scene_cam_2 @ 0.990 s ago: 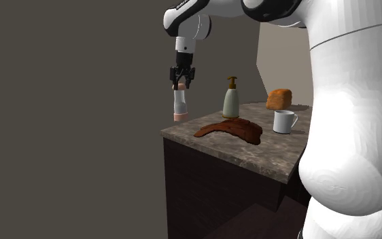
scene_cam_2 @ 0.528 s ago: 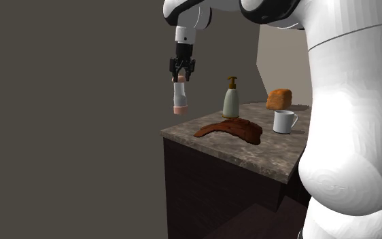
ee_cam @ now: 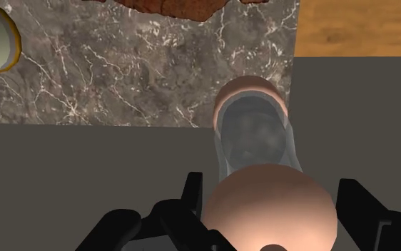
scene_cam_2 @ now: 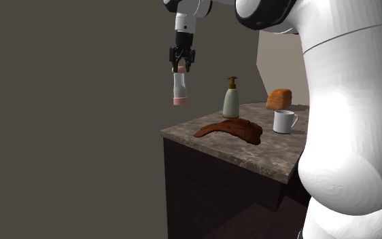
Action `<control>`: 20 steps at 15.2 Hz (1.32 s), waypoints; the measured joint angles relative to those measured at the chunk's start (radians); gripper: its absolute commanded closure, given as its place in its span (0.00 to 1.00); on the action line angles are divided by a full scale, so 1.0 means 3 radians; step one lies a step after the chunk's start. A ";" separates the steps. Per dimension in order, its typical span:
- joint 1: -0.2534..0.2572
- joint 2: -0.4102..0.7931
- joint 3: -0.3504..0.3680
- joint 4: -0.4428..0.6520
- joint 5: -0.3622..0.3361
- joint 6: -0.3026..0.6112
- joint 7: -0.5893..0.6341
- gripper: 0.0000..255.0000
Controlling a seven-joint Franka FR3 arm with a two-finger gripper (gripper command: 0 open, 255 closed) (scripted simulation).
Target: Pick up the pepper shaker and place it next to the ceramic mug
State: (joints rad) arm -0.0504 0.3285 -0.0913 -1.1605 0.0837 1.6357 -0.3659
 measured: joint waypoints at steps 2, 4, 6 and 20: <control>-0.0003 0.0054 0.0001 0.0173 0.0003 -0.0118 0.0011 1.00; -0.0012 0.0105 0.0001 0.0342 0.0009 -0.0237 0.0013 1.00; -0.0020 0.0170 0.0002 0.0522 0.0015 -0.0352 0.0020 1.00; -0.0619 -0.0385 -0.0292 -0.0258 0.0152 -0.0200 -0.0886 1.00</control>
State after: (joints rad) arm -0.2361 0.2130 -0.1789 -1.2379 0.1293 1.5757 -0.6316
